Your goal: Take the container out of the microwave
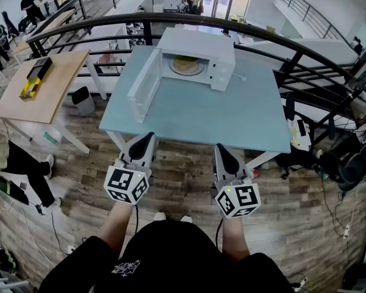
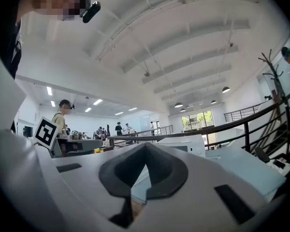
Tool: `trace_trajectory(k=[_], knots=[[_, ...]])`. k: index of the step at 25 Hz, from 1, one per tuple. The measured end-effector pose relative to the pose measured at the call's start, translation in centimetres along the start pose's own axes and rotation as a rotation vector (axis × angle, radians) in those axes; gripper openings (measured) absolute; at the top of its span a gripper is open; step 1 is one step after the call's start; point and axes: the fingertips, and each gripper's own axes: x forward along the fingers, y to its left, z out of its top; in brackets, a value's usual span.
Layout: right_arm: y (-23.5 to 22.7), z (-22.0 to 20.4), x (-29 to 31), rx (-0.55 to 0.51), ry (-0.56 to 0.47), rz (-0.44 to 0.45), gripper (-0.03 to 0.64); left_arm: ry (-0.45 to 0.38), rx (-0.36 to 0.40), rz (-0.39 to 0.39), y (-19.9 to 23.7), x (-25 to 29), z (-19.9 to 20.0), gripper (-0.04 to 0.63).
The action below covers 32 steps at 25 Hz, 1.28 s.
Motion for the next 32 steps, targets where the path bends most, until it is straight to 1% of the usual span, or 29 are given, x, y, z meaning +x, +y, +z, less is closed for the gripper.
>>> trace_trajectory(k=[6, 12, 19, 22, 26, 32], knots=[[1.3, -0.6, 0.6, -0.001, 0.014, -0.026, 0.006, 0.012, 0.008, -0.024, 1.6, -0.4, -0.4, 0.008], [2.2, -1.1, 1.2, 0.039, 0.002, -0.044, 0.008, 0.001, 0.01, -0.029, 3.4, -0.9, -0.4, 0.008], [3.8, -1.4, 2.0, 0.093, -0.014, -0.028, 0.008, -0.005, 0.006, -0.059, 5.3, -1.5, -0.6, 0.008], [4.7, -1.5, 2.4, 0.095, -0.016, -0.026, 0.008, -0.008, -0.002, -0.067, 6.3, -2.2, -0.6, 0.008], [5.4, -1.4, 2.5, 0.09, -0.043, -0.062, 0.008, -0.003, -0.019, -0.056, 7.9, -3.2, -1.2, 0.008], [7.0, -1.9, 3.1, 0.086, -0.026, -0.043, 0.006, 0.0, -0.036, -0.056, 9.5, -4.3, -1.7, 0.008]])
